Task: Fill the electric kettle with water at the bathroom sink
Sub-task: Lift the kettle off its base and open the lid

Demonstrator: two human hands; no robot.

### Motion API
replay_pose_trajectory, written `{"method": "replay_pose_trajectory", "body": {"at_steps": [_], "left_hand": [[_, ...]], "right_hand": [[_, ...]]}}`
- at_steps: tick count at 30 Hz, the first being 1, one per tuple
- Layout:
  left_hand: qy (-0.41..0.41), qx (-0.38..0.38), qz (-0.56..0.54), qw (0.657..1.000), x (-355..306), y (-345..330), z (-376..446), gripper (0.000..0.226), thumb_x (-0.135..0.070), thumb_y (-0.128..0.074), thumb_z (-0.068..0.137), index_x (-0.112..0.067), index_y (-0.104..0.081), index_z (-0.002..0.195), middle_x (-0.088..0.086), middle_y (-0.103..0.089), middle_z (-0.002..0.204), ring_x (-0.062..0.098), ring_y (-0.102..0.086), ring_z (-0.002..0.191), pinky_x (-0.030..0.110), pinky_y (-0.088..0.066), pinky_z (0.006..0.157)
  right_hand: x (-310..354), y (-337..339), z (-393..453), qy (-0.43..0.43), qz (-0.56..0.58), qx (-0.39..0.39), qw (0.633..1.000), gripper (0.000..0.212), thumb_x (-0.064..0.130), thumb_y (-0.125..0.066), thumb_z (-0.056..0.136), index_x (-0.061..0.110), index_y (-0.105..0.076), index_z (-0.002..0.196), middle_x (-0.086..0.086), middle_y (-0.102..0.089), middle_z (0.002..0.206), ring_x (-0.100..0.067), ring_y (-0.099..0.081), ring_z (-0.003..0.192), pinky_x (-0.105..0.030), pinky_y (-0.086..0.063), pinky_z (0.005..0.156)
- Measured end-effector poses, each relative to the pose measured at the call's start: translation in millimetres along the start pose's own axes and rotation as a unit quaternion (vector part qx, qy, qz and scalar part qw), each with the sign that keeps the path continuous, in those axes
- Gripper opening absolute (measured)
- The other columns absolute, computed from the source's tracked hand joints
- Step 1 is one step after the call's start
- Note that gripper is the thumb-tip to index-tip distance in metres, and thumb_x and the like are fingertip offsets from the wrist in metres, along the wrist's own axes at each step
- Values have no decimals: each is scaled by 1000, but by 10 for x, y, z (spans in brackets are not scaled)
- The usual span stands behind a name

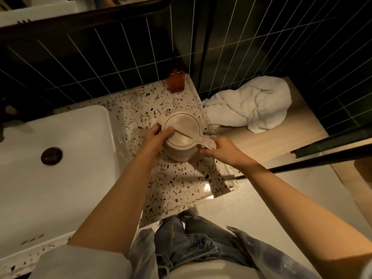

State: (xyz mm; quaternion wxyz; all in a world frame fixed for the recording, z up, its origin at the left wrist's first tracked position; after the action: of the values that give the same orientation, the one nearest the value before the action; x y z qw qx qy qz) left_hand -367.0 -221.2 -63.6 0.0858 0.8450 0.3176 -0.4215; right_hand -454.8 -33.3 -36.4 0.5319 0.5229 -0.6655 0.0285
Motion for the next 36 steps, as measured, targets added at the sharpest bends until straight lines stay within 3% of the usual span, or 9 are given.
{"method": "replay_pose_trajectory", "body": {"at_steps": [3,6,11,15,18,23,26,30,36], "left_hand": [[-4,-10,-49,999,-35,-40,-86,37,-12,-70,85,-16,-61,120,-2,-66,121,17,-58,116,24,-47,80],[-16,-28,-85,996,-108,-47,-226,44,-6,-65,88,-15,-53,129,-10,-62,95,6,-57,92,18,-43,68],[-47,-46,-129,989,-201,101,-422,75,-11,-68,87,-8,-29,151,2,-48,147,11,-50,121,22,-41,90],[-92,-50,-156,982,-420,253,-683,42,-7,-62,91,-17,-53,130,-14,-72,97,-3,-70,82,11,-52,66],[-124,-71,-166,976,-555,515,-841,26,-5,-63,90,-20,-62,111,-8,-77,97,3,-72,90,17,-55,74],[-160,-103,-174,966,-712,1063,-1137,29,-9,-65,89,-17,-67,117,1,-76,110,14,-71,102,26,-56,85],[-178,-105,-172,963,-795,1464,-1290,27,-10,-62,91,-18,-68,116,1,-76,109,15,-70,105,26,-56,84],[-185,-104,-152,965,-865,2034,-1451,23,-10,-61,92,-23,-70,108,-6,-77,103,11,-70,103,19,-54,79],[-158,-81,-109,978,-800,2569,-1590,30,-13,-67,88,-18,-68,117,-3,-76,109,13,-69,106,28,-51,94]], "right_hand": [[17,-18,-27,-2,66,-2,998,36,21,-72,82,11,-70,117,-5,-74,114,-19,-67,108,-45,-50,99],[107,-13,-72,12,102,4,995,39,18,-72,83,11,-68,121,-5,-73,116,-15,-67,108,-41,-52,98],[382,71,-156,45,117,-9,992,29,24,-72,78,11,-72,103,-14,-74,100,-27,-70,96,-52,-55,89],[754,44,-278,87,141,5,986,9,16,-70,82,8,-69,86,-15,-70,78,-13,-68,68,-31,-57,67],[1052,-63,-356,117,151,19,981,8,18,-70,85,14,-66,78,-2,-62,69,-4,-59,60,-18,-47,57],[1465,-458,-374,122,167,57,977,20,17,-73,82,-1,-65,86,-28,-62,79,-25,-60,71,-38,-53,67],[1755,-779,-396,128,165,71,975,32,25,-74,78,-4,-63,85,-17,-59,72,-24,-57,66,-39,-50,63],[2126,-1235,-489,136,173,96,971,18,18,-70,86,5,-63,76,-12,-56,71,-17,-53,62,-27,-46,59],[2310,-1699,-708,109,243,40,963,51,49,-56,84,2,-55,63,-24,-46,67,-27,-44,62,-42,-39,68]]}}
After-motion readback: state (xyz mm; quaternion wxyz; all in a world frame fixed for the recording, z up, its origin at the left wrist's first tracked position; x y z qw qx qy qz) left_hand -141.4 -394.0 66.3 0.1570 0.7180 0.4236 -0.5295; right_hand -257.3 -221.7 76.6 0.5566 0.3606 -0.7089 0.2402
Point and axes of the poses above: each hand's wrist, its own z-axis towards the middle knuckle, its own y-axis out of the back of the hand, x = y × z, the point moved 10 cm from there along z, towards the middle knuckle
